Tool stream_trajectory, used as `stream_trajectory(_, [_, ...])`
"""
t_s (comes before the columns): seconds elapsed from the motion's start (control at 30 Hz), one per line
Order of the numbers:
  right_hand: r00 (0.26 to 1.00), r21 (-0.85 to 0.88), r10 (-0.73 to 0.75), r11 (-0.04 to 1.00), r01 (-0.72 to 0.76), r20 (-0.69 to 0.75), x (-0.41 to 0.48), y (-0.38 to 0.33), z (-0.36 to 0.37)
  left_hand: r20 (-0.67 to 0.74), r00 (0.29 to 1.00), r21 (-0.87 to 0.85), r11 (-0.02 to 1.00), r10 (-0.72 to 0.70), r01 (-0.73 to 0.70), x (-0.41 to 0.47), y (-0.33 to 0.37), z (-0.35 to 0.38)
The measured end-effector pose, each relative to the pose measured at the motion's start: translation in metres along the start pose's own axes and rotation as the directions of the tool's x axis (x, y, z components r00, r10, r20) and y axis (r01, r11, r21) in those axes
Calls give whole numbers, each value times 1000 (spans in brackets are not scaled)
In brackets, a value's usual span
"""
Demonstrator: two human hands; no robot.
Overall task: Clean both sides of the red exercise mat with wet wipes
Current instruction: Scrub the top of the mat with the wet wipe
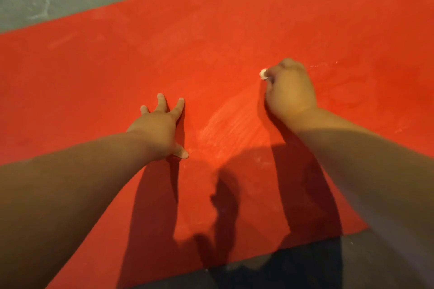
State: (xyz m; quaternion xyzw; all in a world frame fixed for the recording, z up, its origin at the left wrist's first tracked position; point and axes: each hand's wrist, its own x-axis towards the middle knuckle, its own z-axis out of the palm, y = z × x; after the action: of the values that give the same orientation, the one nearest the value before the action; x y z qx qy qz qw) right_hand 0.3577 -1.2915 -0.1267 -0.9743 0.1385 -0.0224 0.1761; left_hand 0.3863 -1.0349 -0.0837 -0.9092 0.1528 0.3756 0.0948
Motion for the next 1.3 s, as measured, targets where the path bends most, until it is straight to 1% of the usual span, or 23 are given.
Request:
stream_trajectory(0.1, [969,104,-205,976,191,136,-35,-43,15,-2,1000,-6,1000,-8,8,0,0,0])
stream_trajectory(0.2, [848,236,-469,878,417,247,-69,-77,30,-14,1000,-15,1000,-8,8,2,-2,0])
stream_trajectory(0.27, [804,280,-536,838,469,257,-65,-73,30,-10,1000,-21,1000,-12,12,1,-2,0])
stream_trajectory(0.3, [815,247,-523,848,468,251,-53,-64,28,-9,1000,-22,1000,-13,13,1,-2,-1])
stream_trajectory(0.37, [907,171,-399,911,376,133,-20,-41,21,-3,1000,-22,1000,-17,17,1,-2,-1])
stream_trajectory(0.43, [989,78,-150,986,149,-1,15,-12,6,9,1000,-18,1000,-24,24,1,0,-2])
stream_trajectory(0.47, [999,42,-40,998,41,-18,27,-5,1,14,1000,-16,1000,-26,27,2,0,-3])
stream_trajectory(0.5, [1000,15,10,1000,-10,-9,33,-7,1,20,999,-19,999,-28,28,2,0,-3])
stream_trajectory(0.53, [1000,16,-4,1000,4,19,31,-18,3,27,999,-29,999,-27,28,3,1,-3])
stream_trajectory(0.6, [981,75,-166,984,159,97,9,-55,15,28,999,-56,998,-23,25,3,0,-2])
stream_trajectory(0.63, [950,119,-279,957,264,137,-7,-74,24,25,999,-66,998,-22,24,3,0,-1])
stream_trajectory(0.7, [847,185,-484,873,451,221,-35,-101,37,17,1000,-72,997,-18,19,3,-1,0])
stream_trajectory(0.73, [811,199,-531,847,494,247,-37,-101,39,12,1000,-73,997,-15,16,4,-2,1])
stream_trajectory(0.77, [813,220,-532,844,489,238,-31,-94,37,9,1000,-74,997,-15,15,4,-2,2])
stream_trajectory(0.83, [886,211,-430,895,394,171,-4,-67,30,9,1000,-72,997,-18,18,5,-3,3])
stream_trajectory(0.9, [978,135,-204,971,196,47,28,-28,18,14,1000,-67,997,-22,23,6,-3,2])
stream_trajectory(0.97, [997,100,57,994,-52,-50,48,2,6,26,999,-65,998,-23,24,6,-2,2])
stream_trajectory(1.0, [991,88,115,990,-109,-68,50,3,4,30,999,-63,998,-22,24,7,-2,1])
stream_trajectory(1.07, [998,69,28,997,-24,-62,37,-18,12,30,999,-62,998,-21,23,8,-1,1])
stream_trajectory(1.13, [985,141,-169,975,173,-38,8,-55,28,22,1000,-57,998,-20,21,8,-2,0])
stream_trajectory(1.23, [879,206,-466,874,439,104,-28,-92,43,-1,1000,-41,999,-21,21,7,-2,2])
stream_trajectory(1.27, [841,201,-520,848,490,146,-27,-92,42,-8,1000,-40,999,-23,22,7,-3,3])
stream_trajectory(1.3, [838,194,-522,849,492,158,-19,-85,39,-11,1000,-44,999,-27,27,7,-4,3])
